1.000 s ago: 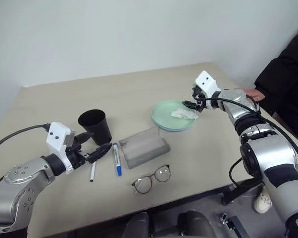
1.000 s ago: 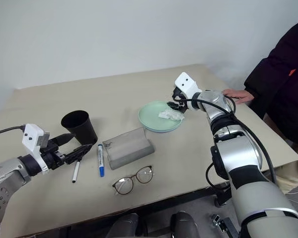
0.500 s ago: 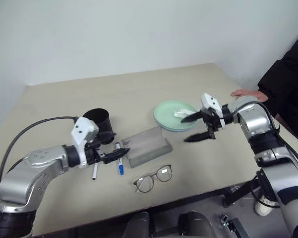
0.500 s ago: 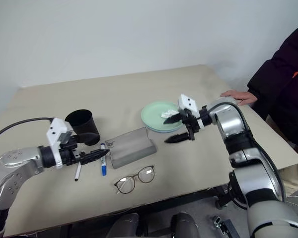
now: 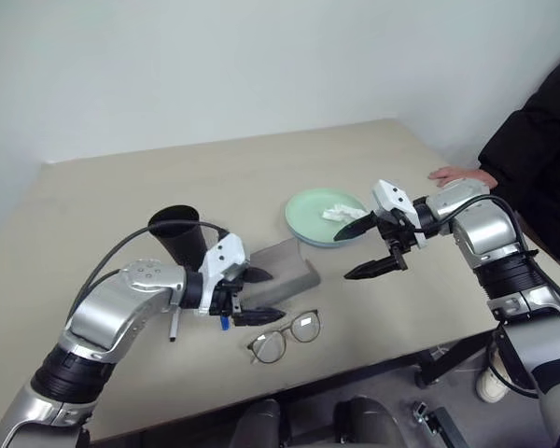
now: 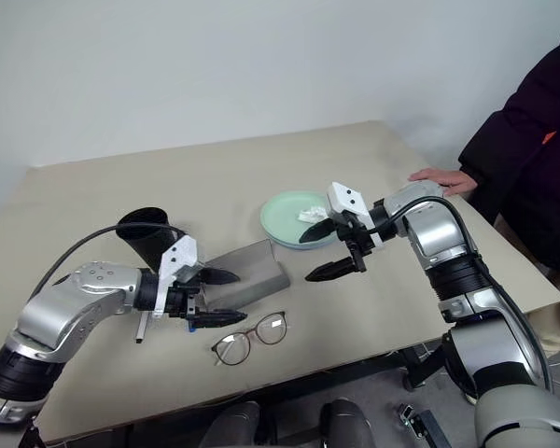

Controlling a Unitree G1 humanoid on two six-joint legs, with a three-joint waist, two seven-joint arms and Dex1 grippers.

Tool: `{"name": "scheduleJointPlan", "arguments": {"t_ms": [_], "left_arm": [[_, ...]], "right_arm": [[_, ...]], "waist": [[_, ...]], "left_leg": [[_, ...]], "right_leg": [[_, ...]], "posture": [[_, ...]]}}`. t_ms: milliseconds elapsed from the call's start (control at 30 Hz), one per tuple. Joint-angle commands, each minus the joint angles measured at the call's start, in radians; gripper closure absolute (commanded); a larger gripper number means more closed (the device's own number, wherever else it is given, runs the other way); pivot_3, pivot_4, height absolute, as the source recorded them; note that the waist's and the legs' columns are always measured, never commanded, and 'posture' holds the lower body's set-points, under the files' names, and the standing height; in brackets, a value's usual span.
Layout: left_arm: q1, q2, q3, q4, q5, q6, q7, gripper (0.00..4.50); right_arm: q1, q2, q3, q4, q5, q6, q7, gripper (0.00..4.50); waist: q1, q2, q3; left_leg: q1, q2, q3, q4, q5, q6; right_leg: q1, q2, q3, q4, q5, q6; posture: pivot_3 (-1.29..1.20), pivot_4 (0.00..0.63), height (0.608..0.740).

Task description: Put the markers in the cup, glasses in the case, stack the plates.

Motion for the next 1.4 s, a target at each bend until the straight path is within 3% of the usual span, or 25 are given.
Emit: {"name": "scheduleJointPlan", "arguments": {"t_ms": [33, 933, 1033, 1233, 1400], "left_arm": [[-0.022, 0.004, -0.037, 0.005, 0.043, -0.021, -0.031, 0.00], [-0.047, -0.075, -0.146, 0.004, 0.151, -0.032, -0.087, 0.00], [-0.048, -0.076, -0.147, 0.005, 0.151, -0.027, -0.088, 0.61], [-0.050, -0.080, -0.148, 0.008, 0.162, -0.028, -0.087, 2.63], [-0.053, -0.083, -0.154, 0.013, 0.183, -0.042, -0.084, 2.63]], "right_arm": [[0.003, -0.004, -0.018, -0.042, 0.011, -0.009, -0.006, 0.02], [0.017, 0.006, -0.016, -0.050, 0.014, -0.006, -0.033, 0.02], [0.021, 0.008, -0.015, -0.054, 0.013, -0.004, -0.034, 0.00], [0.024, 0.008, -0.015, -0.060, 0.013, 0.000, -0.035, 0.00], [0.026, 0.007, -0.016, -0.064, 0.013, 0.002, -0.036, 0.00]], "waist": [[0.000, 0.000, 0.000], [0.006, -0.001, 0.001], [0.007, -0.001, 0.001], [0.007, -0.001, 0.001], [0.007, -0.001, 0.001]], "left_leg": [[0.000, 0.000, 0.000, 0.000, 0.000, 0.000], [0.000, 0.000, -0.001, 0.001, 0.000, 0.000], [0.000, 0.000, -0.002, 0.002, 0.000, 0.000], [0.000, 0.000, -0.003, 0.002, 0.000, 0.000], [0.000, 0.000, -0.003, 0.002, 0.000, 0.000]], "right_leg": [[0.000, 0.000, 0.000, 0.000, 0.000, 0.000], [0.001, 0.000, -0.001, 0.000, 0.000, 0.000], [0.002, 0.000, -0.001, 0.000, 0.000, 0.000], [0.002, 0.000, -0.002, 0.000, 0.000, 0.000], [0.003, 0.000, -0.002, 0.000, 0.000, 0.000]], "posture": [[0.00, 0.000, 0.700], [0.00, 0.000, 0.700], [0.00, 0.000, 0.700], [0.00, 0.000, 0.700], [0.00, 0.000, 0.700]]}}
